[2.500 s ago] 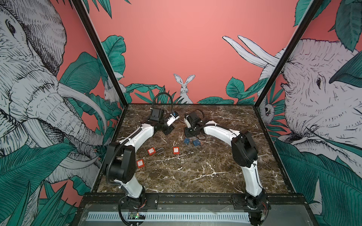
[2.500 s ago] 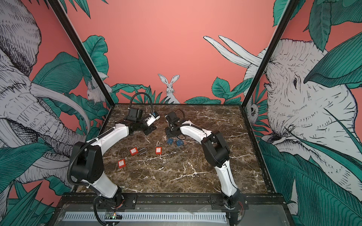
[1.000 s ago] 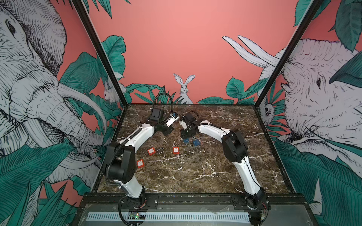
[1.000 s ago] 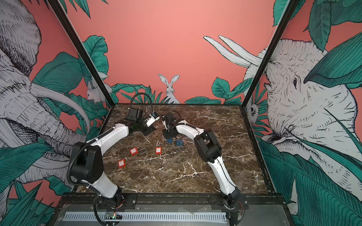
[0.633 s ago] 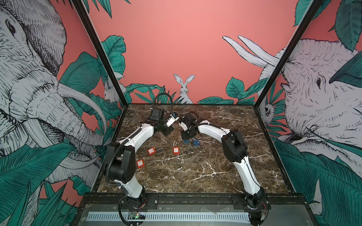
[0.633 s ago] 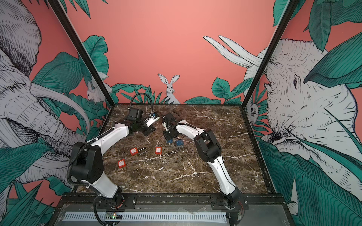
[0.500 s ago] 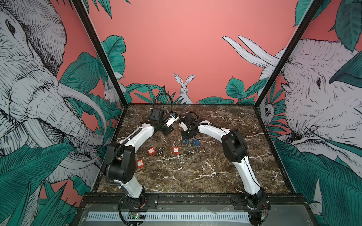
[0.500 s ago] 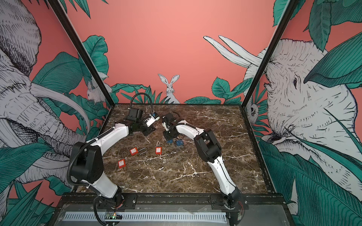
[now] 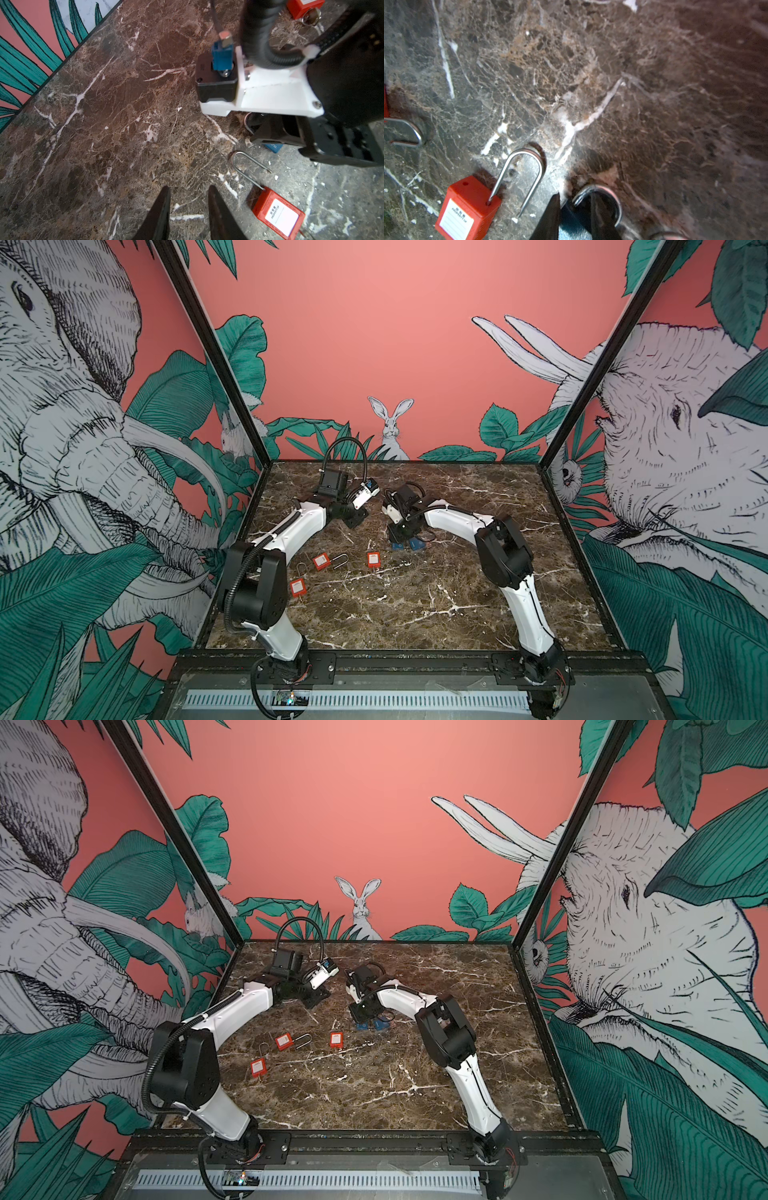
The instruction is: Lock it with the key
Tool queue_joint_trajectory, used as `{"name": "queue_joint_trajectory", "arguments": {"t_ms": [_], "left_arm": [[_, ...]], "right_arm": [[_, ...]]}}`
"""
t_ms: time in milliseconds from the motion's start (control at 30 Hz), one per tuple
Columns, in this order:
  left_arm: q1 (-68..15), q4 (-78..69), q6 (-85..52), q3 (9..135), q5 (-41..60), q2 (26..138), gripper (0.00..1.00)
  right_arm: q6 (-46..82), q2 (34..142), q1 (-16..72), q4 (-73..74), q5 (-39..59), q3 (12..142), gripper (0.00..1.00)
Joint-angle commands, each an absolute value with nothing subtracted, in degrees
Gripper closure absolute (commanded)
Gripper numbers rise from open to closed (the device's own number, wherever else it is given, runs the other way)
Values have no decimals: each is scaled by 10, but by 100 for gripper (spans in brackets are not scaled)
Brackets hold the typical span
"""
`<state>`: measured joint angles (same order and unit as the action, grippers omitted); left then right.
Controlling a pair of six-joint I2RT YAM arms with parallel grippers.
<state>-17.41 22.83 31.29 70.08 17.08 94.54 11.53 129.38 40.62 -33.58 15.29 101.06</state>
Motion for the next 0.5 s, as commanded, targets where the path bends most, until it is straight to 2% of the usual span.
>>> {"name": "queue_joint_trajectory", "arguments": {"t_ms": [0, 133, 467], "left_arm": [[-169, 239, 318, 714, 177, 923, 67], [-169, 238, 319, 714, 175, 921, 67], [-169, 238, 318, 721, 176, 921, 67]], "right_arm": [[108, 1284, 413, -359, 158, 999, 75], [104, 1271, 414, -353, 150, 990, 73], [109, 1214, 415, -267, 134, 949, 61]]}}
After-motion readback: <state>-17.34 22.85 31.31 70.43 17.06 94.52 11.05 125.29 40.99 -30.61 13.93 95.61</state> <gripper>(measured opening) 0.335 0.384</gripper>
